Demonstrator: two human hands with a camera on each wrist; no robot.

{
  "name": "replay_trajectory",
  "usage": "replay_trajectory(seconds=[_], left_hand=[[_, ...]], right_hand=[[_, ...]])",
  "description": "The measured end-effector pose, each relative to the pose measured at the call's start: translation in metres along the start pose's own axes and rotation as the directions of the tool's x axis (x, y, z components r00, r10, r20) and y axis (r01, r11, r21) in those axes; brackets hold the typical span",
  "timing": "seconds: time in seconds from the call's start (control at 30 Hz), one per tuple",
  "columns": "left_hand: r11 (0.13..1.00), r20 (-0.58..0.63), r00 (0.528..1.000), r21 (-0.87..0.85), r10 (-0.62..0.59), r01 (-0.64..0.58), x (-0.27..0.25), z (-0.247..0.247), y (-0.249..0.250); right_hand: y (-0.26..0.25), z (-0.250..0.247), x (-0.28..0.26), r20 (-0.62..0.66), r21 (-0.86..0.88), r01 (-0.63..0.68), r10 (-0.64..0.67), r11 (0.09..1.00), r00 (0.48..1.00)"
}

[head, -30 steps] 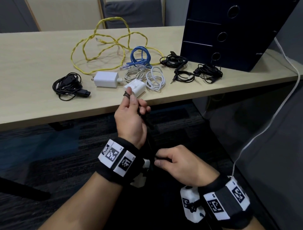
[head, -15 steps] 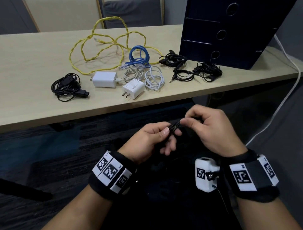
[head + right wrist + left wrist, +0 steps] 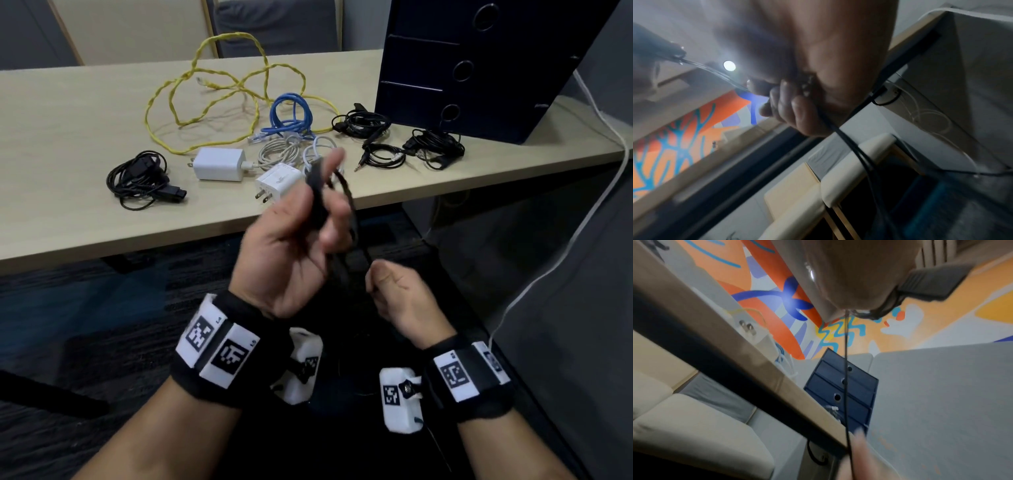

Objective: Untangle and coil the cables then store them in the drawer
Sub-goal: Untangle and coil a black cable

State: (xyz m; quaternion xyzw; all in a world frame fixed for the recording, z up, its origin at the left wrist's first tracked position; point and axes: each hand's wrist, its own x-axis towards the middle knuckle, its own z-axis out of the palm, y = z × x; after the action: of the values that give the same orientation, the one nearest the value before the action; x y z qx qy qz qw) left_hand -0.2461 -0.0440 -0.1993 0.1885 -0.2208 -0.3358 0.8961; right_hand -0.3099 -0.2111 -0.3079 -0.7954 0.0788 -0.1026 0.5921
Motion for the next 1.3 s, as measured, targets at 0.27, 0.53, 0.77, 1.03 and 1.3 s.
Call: replay_trajectory(seconds=[0.27,0.53,0.77,1.03,1.3], left_hand=[[0.869,-0.296,0.833,0.326,0.467,-0.372,0.02,-0.009,0.012],[0.541,-0.169,0.755,0.794,0.633,-0.276,0.019,-0.038,-0.001],[0.147,-0.142,0.989,0.978,-0.028,0.145,0.001,-0.05,-0.014],[0.734,-0.017,0.93,0.608,-0.368,0.302,-0.017,-0.024,-0.018],[0.973,0.041,0.989,0.191,-0.139,0.129,-0.01,-0.018,-0.012]], right_hand=[[0.004,0.007,-0.025,0.273,-0.182,-0.077,0.125,0.98,0.954],[-0.022,-0.011,-0.041,0.252,-0.102,0.004,0.022,0.995,0.968],[-0.061,-0.039,-0.018,-0.103,-0.084,0.36,-0.368,0.929,0.924],[-0.062,-0.048,0.003,-0.145,-0.077,0.31,-0.318,0.948,0.937],[-0.022,-0.023,0.0,0.029,-0.01,0.178,-0.178,0.984,0.984]])
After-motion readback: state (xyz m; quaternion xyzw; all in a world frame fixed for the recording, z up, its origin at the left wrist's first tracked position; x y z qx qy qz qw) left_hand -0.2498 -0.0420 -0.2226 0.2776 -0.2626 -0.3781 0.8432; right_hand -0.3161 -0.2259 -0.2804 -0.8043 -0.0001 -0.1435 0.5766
